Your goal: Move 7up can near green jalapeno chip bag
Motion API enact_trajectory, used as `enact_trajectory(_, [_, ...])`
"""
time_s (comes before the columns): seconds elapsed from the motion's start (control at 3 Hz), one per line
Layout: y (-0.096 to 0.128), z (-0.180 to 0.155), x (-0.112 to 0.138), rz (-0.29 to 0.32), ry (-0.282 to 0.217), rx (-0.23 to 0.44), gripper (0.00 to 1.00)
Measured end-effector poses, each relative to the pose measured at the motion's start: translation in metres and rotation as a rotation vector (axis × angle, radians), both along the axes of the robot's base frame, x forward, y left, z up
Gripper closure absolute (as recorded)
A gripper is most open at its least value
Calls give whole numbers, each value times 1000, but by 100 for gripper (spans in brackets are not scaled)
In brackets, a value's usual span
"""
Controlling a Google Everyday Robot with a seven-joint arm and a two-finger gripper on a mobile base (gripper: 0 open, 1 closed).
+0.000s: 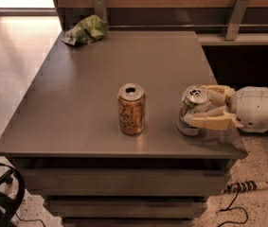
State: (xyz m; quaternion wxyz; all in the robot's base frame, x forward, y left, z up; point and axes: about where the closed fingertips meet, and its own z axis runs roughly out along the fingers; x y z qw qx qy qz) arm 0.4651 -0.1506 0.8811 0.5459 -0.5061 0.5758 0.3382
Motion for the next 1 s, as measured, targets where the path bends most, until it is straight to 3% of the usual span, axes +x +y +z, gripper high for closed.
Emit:
enact_trajectory(0.33, [2,1,0,4,-1,0,100])
enact_trajectory(0.67, [-8,19,17,-24,6,8,100])
enact_trajectory(1.0, [-30,56,53,-83,10,45,100])
